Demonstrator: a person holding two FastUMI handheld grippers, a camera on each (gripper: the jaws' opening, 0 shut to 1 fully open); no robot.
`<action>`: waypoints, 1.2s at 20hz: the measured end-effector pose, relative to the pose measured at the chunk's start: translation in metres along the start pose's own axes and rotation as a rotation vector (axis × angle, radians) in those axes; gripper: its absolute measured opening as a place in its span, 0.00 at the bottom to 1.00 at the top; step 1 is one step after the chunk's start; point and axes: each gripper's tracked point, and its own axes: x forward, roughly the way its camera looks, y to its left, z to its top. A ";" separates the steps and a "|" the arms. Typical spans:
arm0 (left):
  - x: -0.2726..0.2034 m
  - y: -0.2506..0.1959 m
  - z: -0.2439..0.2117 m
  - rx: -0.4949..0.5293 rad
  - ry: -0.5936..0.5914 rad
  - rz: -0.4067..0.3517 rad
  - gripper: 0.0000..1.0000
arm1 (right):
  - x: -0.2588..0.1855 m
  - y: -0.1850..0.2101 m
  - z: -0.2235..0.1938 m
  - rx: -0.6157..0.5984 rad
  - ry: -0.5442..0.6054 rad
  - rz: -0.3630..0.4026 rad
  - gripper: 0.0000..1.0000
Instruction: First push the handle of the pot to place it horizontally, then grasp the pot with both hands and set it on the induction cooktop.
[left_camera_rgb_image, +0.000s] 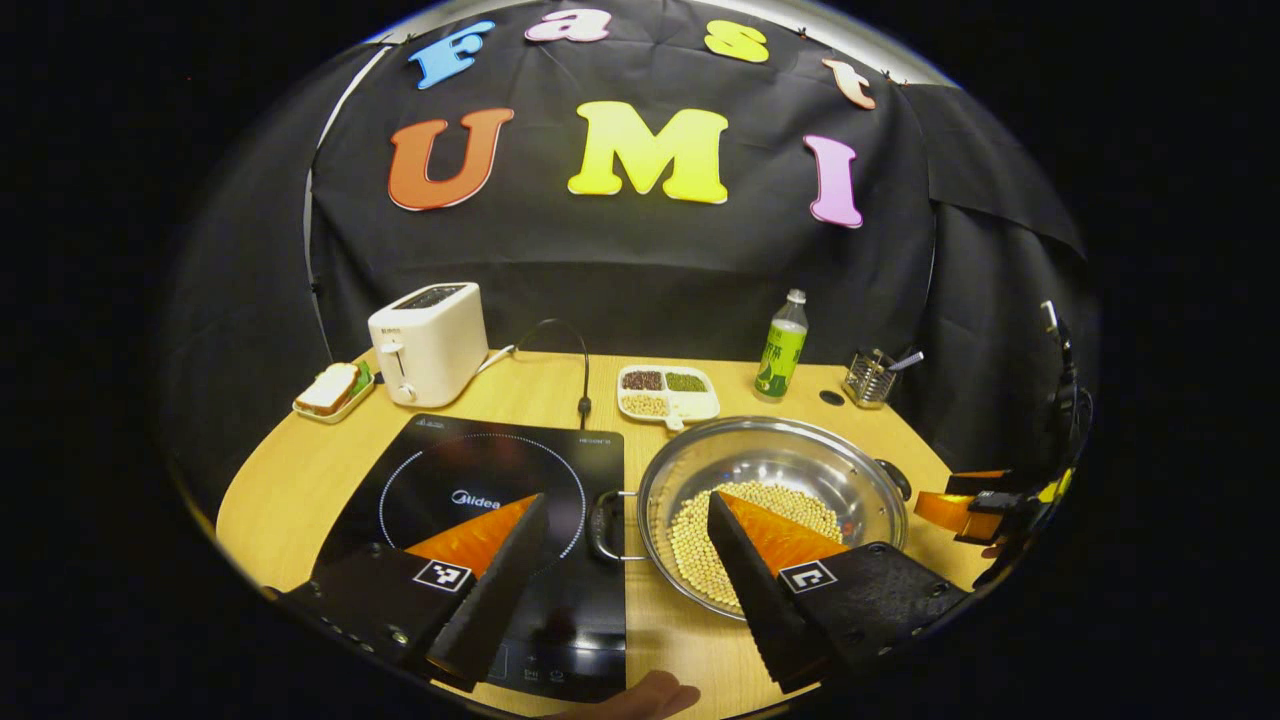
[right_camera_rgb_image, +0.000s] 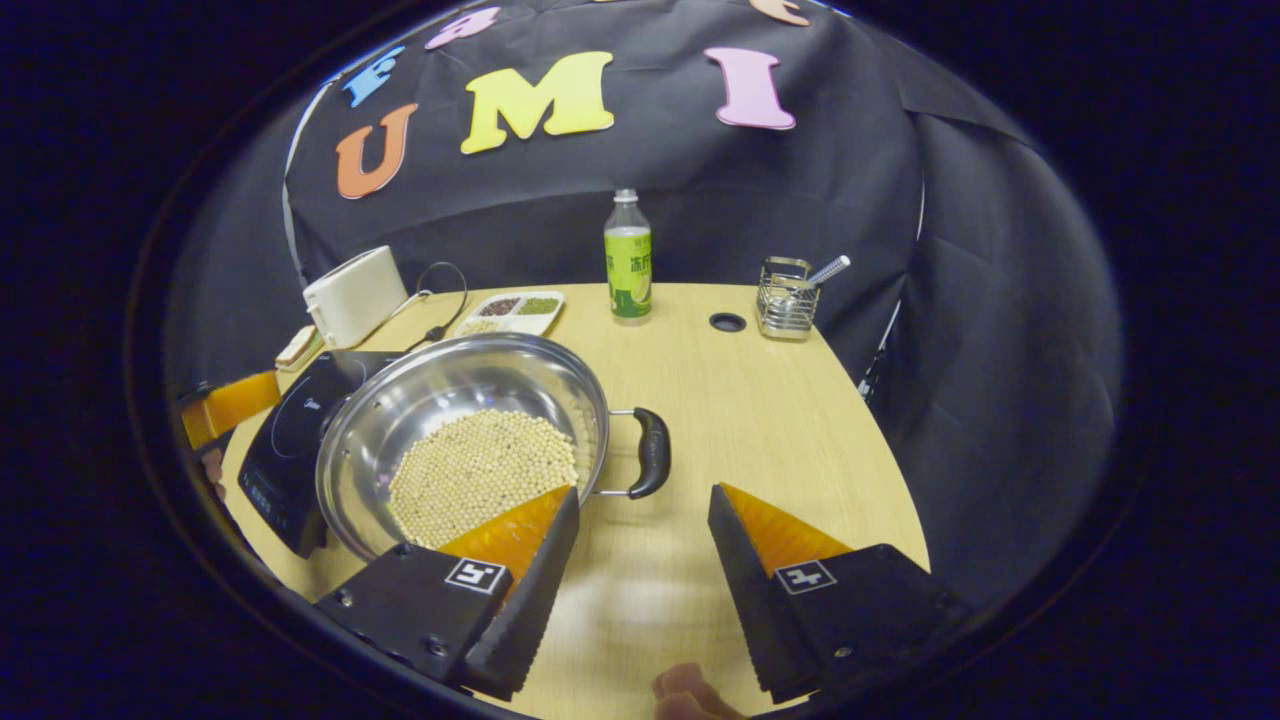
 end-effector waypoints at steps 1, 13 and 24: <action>0.005 -0.001 -0.005 0.009 0.018 -0.001 0.96 | 0.001 0.000 0.003 -0.001 -0.004 0.000 0.83; 0.057 0.013 -0.033 0.048 0.143 0.058 0.96 | 0.061 0.008 0.024 0.032 0.039 0.029 0.83; 0.080 0.012 -0.045 -0.001 0.204 0.044 0.65 | 0.088 0.008 0.009 0.083 0.102 0.034 0.73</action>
